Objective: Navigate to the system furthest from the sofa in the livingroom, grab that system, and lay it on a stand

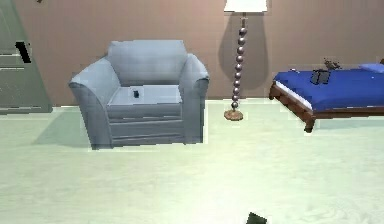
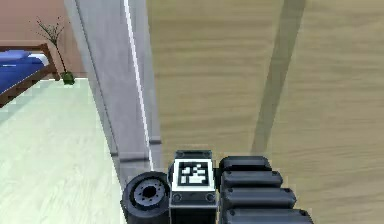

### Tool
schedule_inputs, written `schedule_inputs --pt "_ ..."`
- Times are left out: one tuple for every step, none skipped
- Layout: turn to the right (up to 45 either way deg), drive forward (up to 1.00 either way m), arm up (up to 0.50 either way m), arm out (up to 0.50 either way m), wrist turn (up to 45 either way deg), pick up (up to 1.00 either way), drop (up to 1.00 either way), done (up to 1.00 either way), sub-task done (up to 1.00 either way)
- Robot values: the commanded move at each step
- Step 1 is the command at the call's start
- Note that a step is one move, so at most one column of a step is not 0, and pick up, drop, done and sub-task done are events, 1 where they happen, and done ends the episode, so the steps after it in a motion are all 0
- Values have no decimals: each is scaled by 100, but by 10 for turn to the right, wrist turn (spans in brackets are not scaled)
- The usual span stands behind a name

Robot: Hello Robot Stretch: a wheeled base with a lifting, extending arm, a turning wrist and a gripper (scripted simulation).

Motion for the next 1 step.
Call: schedule_inputs --pt "450 0 0 0 0 0 0 0 0"
